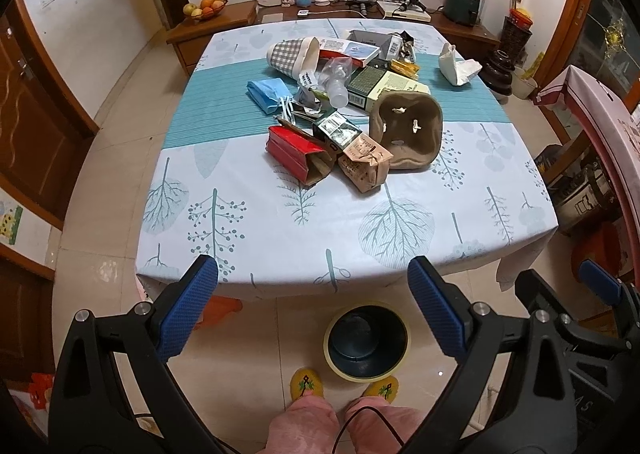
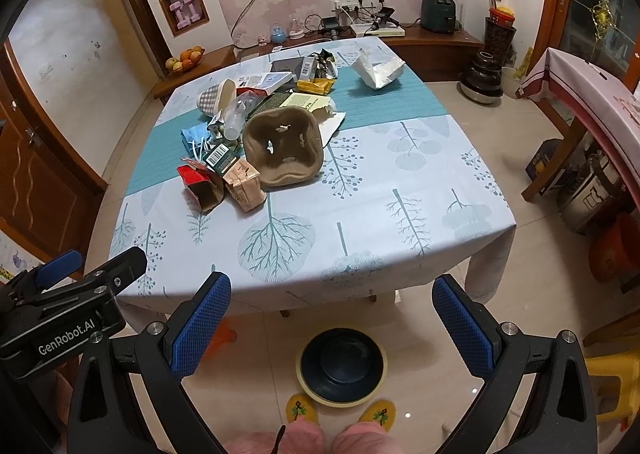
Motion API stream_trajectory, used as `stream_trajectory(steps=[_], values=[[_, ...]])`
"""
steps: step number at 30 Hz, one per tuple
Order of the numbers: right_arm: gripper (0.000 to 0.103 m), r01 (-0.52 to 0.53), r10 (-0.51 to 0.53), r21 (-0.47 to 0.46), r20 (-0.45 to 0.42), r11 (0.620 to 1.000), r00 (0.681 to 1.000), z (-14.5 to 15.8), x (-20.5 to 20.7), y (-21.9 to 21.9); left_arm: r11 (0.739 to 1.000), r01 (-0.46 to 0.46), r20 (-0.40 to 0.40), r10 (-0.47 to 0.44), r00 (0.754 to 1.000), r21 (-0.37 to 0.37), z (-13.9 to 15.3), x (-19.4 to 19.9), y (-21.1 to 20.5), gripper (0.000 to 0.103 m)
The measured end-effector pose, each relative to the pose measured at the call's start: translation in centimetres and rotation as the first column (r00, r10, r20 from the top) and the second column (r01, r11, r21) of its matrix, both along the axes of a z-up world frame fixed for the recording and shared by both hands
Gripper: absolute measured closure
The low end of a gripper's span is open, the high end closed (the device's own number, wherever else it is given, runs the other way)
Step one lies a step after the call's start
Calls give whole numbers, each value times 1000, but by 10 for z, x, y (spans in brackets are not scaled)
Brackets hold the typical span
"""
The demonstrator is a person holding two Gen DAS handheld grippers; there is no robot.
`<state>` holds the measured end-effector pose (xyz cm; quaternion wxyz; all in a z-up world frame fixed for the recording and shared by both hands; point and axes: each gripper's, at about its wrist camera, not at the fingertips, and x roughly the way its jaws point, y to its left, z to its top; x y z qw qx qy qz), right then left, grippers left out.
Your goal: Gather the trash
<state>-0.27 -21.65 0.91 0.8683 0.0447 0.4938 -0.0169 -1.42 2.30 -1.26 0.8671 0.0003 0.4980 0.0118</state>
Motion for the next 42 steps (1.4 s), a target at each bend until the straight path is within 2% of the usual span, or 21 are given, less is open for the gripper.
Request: stream_trajectory(steps=[2, 10, 18, 21, 24, 25, 31, 34, 37, 42], values=[[1, -7, 7, 9, 0, 1000, 1000, 1, 1, -6, 1000, -15, -1, 15, 1000, 4, -1, -4, 5, 8], [1, -44, 43, 28, 4, 999, 999, 2, 2, -8, 997, -72, 1, 72, 997, 21, 15, -4, -21, 8], [1, -98, 98, 56, 8, 994, 995, 16, 27, -35, 990, -141, 9, 141, 990, 17, 28, -6, -25, 8], [1, -116, 116, 69, 8, 991, 993, 13, 34, -32, 987, -156, 2, 156, 988, 26, 28, -7, -21, 8], [1, -135, 136, 82, -8, 987, 991, 8, 46, -24, 988, -157, -24, 157, 987, -4, 24, -1, -14, 10], [2, -140, 142, 87, -13, 986, 990, 6, 51, -20, 986, -163, -28, 163, 986, -19, 23, 3, -8, 13], [16, -134, 138, 126, -24, 983, 990, -6, 95, 4, 982, -171, -35, 168, 985, -85, 17, 44, 41, 13], [18, -122, 130, 156, -39, 980, 991, -16, 119, 23, 987, -129, -85, 121, 989, -100, 7, 75, 65, 13], [18, -134, 143, 136, -58, 982, 988, -30, 140, 42, 990, -96, -107, 85, 991, -104, -5, 100, 83, 13], [28, -161, 173, 101, -117, 982, 978, -72, 177, 73, 996, -13, -177, -2, 984, -87, -38, 137, 96, 14]])
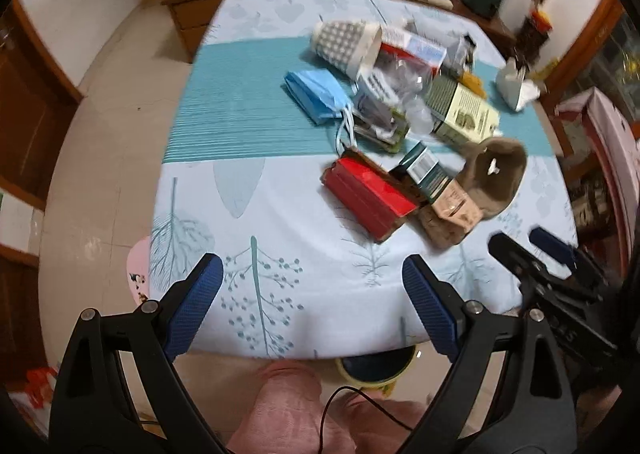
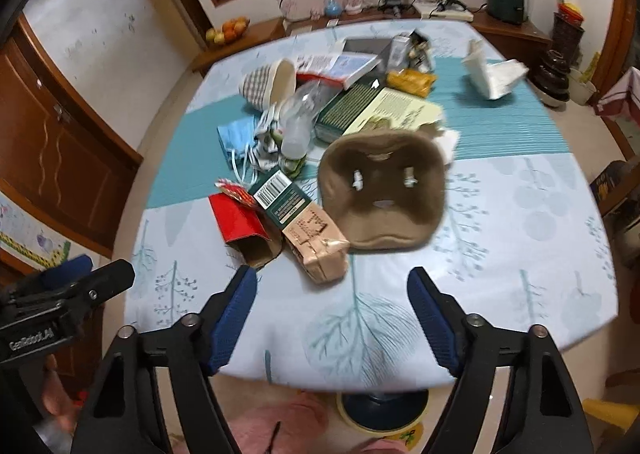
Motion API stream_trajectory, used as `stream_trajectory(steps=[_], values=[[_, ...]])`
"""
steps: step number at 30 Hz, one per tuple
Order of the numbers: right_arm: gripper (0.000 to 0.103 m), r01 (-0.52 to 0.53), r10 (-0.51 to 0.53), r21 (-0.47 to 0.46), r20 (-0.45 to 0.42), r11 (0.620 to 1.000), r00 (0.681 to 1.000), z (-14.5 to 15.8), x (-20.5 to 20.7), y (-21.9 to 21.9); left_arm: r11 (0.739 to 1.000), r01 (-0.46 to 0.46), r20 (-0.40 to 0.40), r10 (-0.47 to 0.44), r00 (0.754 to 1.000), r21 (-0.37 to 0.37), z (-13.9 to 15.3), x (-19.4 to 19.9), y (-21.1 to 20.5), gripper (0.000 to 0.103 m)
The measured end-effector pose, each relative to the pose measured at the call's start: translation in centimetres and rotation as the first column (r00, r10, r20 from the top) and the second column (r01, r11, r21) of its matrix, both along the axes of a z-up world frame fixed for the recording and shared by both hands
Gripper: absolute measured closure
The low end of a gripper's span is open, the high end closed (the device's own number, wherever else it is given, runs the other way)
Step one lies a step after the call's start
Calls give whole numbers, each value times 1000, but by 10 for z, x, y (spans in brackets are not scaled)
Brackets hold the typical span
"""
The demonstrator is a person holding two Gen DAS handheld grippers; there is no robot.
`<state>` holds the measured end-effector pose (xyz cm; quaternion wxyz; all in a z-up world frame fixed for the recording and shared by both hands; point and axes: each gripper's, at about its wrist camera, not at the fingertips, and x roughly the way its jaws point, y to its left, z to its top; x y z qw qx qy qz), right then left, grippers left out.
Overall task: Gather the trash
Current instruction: 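Reach the right tool to the green-and-beige snack box and grasp it, then grasp the red packet with the left tool while the right tool holds the snack box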
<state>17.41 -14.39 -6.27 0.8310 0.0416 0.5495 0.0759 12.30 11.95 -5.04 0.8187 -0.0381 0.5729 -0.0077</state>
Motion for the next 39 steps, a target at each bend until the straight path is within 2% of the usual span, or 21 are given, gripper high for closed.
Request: stream_trajectory(steps=[3, 6, 8, 15, 17, 21, 22, 26, 29, 33, 39], values=[[31, -11, 10, -29, -26, 1000, 1000, -26, 19, 9, 998, 65, -58, -65, 996, -12, -18, 14, -6, 14], [33, -24, 22, -52, -50, 998, 999, -48, 33, 16, 995, 98, -83, -100, 991, -33, -28, 23, -10, 14], [41, -38, 33, -64, -73, 997, 997, -59, 41, 21, 992, 111, -93, -115, 989, -54, -32, 30, -11, 14], [45, -41, 30, -98, -118, 994, 993, -79, 52, 29, 988, 124, -113, -135, 984, -92, -36, 49, -12, 14], [46, -52, 38, -122, -108, 991, 993, -78, 50, 34, 987, 122, -116, -134, 984, -101, -36, 53, -12, 14], [58, -50, 38, -129, -93, 990, 995, -75, 46, 40, 987, 111, -118, -125, 985, -117, -35, 61, -12, 14], [69, -40, 31, -101, -90, 994, 995, -73, 45, 38, 987, 106, -119, -121, 985, -122, -34, 63, -12, 14], [70, 21, -19, 28, -80, 999, 997, -61, 41, 25, 986, 91, -120, -108, 987, -140, -32, 68, -13, 15], [70, 28, -25, 60, -49, 998, 998, -46, 35, 22, 986, 85, -116, -102, 988, -141, -30, 71, -13, 14], [70, 63, -63, 69, 11, 996, 998, -23, 26, 15, 988, 60, -134, -79, 988, -140, -33, 76, -13, 15], [70, 148, -151, 51, 62, 988, 987, -6, 17, -3, 989, -36, -191, 9, 982, -142, -49, 94, -20, 14]])
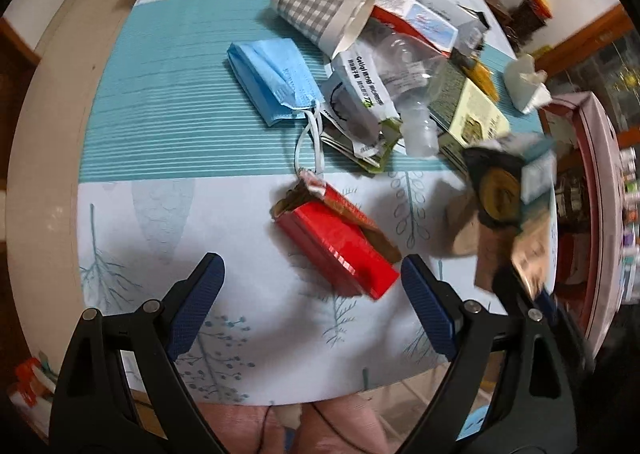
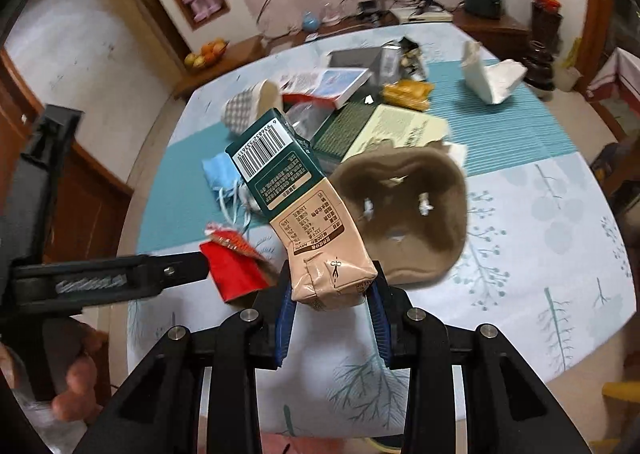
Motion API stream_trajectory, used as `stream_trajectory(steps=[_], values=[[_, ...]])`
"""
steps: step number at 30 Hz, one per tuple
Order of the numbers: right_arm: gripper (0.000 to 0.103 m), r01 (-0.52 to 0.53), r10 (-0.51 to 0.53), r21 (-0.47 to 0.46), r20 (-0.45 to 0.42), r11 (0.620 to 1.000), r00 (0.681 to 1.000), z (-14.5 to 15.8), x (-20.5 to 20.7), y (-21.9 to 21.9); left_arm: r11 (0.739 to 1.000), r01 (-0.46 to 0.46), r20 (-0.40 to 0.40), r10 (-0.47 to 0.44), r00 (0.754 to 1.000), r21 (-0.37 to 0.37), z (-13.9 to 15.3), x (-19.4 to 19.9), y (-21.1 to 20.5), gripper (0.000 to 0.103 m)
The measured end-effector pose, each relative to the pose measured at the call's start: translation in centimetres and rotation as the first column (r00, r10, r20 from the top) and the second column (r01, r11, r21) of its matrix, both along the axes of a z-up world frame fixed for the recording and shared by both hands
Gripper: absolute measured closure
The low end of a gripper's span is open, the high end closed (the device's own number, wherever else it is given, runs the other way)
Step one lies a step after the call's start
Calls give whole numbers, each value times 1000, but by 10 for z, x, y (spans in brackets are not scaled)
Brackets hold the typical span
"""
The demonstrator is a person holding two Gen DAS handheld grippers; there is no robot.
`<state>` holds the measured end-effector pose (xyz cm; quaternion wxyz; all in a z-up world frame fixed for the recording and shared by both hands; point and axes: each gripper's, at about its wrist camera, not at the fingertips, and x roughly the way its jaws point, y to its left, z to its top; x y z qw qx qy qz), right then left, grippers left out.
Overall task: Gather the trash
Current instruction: 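Grasp the red packet with the left tool while the right tool holds the snack box, then carry both items down over the black bin and open both tools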
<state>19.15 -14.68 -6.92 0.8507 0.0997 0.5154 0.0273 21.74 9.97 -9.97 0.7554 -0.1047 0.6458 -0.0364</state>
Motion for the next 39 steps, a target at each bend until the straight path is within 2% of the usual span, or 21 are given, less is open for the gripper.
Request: stream_trajectory(steps=[5, 10, 12, 14, 15, 17, 21, 25, 30, 34, 39], values=[[70, 28, -28, 7, -6, 1000, 1000, 1, -14, -5, 998, -56, -10, 56, 998, 29, -13, 17, -15, 14], [70, 49, -49, 14, -16, 999, 999, -3, -28, -5, 994, -48, -103, 58, 993, 100, -40, 27, -29, 15], [70, 56, -55, 16, -20, 998, 998, -4, -33, -4, 992, -24, -138, 42, 990, 125, -51, 27, -33, 19], [70, 61, -61, 23, -23, 998, 998, -4, -38, -3, 993, -7, -183, 28, 983, 115, -61, 26, -34, 40], [70, 62, -61, 25, -22, 998, 998, -4, -40, -2, 996, -7, -202, 24, 979, 86, -65, 26, -33, 45], [70, 66, -66, 26, -15, 997, 998, -3, -45, -1, 998, -6, -189, 18, 982, 68, -63, 26, -33, 58], [70, 82, -82, 48, 3, 996, 997, -1, -54, -1, 997, 33, -188, -19, 982, 72, -61, 28, -35, 67], [70, 104, -105, 54, 12, 993, 994, 0, -68, -4, 993, 74, -174, -56, 983, 94, -60, 27, -36, 88], [70, 144, -145, 67, 12, 987, 989, 2, -85, -11, 989, 114, -141, -101, 985, 89, -58, 16, -34, 88], [70, 176, -177, 84, 3, 981, 984, 1, -100, -14, 983, 149, -78, -141, 987, 107, -53, 7, -35, 88], [70, 191, -193, 93, 12, 977, 981, 4, -119, -13, 961, 237, -41, -233, 972, 142, -42, -20, -59, 88]])
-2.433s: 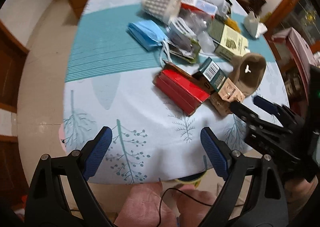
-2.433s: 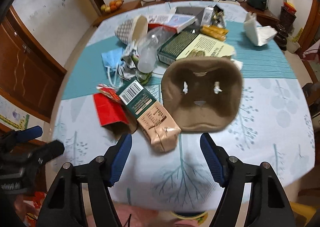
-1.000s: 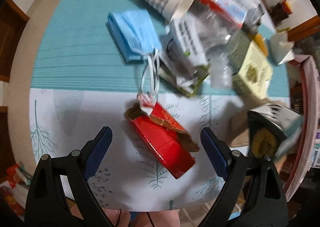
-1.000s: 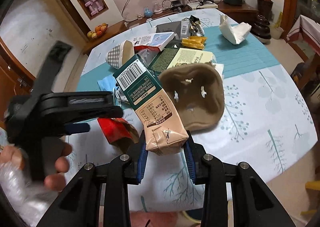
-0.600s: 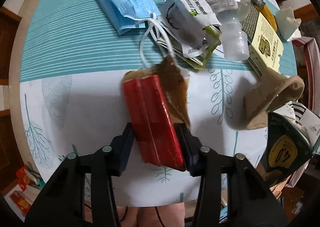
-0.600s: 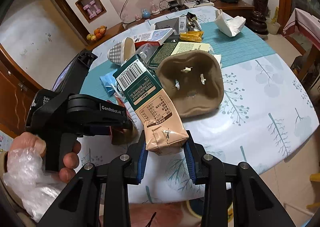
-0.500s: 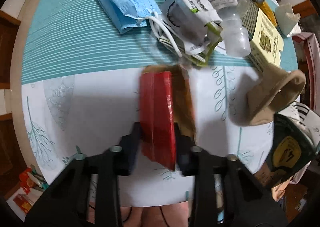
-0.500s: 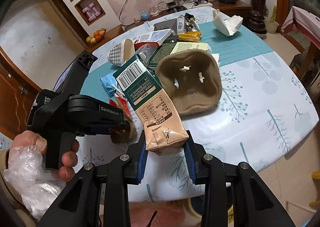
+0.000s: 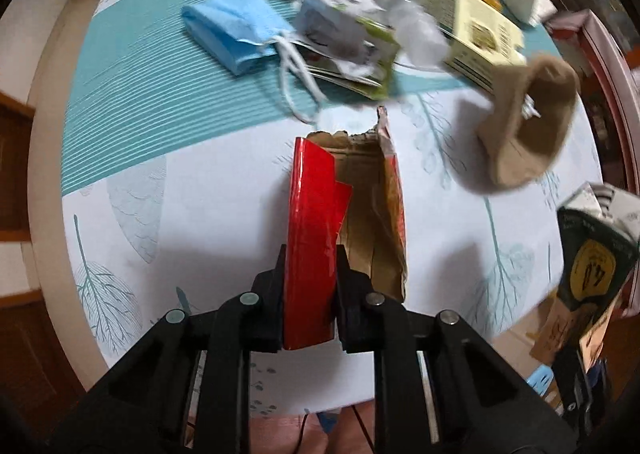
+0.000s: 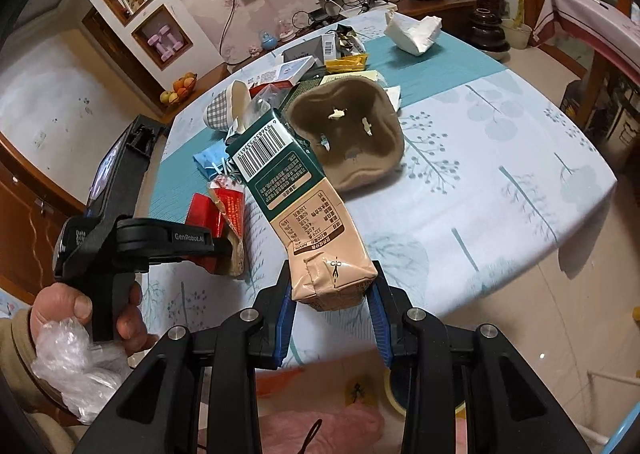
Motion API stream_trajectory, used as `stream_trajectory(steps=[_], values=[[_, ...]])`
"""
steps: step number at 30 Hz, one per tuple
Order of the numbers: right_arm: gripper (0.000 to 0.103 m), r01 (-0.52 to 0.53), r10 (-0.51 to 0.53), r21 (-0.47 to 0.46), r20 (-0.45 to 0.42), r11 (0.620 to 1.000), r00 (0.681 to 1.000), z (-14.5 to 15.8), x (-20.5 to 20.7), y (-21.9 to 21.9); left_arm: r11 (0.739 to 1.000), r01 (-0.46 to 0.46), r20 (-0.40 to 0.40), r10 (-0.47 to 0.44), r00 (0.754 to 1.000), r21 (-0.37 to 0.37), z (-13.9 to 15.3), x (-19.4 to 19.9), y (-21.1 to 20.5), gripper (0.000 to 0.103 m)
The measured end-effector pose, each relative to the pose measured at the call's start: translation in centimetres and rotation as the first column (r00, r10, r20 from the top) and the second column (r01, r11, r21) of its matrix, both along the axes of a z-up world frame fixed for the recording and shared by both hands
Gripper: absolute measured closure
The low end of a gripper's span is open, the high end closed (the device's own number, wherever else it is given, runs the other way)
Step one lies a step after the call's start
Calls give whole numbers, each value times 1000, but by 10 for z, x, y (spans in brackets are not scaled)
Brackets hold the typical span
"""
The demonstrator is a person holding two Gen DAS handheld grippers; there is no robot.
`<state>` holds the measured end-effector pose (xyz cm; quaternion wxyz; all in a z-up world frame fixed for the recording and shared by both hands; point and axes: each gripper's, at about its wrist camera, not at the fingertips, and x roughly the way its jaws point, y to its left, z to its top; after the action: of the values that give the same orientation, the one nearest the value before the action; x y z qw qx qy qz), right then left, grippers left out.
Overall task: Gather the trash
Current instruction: 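Carry both items down over the black bin and open both tools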
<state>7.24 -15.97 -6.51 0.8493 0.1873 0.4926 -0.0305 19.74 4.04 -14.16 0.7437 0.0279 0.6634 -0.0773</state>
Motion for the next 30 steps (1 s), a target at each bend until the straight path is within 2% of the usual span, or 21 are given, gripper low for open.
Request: stream_trajectory(steps=[9, 17, 23, 30], values=[[70, 21, -21, 1, 12, 1000, 1000, 12, -42, -6, 995, 95, 62, -95, 994, 3, 29, -43, -37, 88], [70, 49, -49, -7, 8, 999, 999, 19, -97, -43, 982, 189, 143, -185, 972, -15, 60, -109, -70, 88], [70, 108, -108, 17, -42, 994, 993, 0, -150, -76, 970, 242, 154, -238, 959, -6, 52, -153, -107, 87], [70, 193, -186, 43, -121, 980, 975, -41, -205, -113, 938, 344, 132, -348, 928, 46, 17, -199, -156, 87]])
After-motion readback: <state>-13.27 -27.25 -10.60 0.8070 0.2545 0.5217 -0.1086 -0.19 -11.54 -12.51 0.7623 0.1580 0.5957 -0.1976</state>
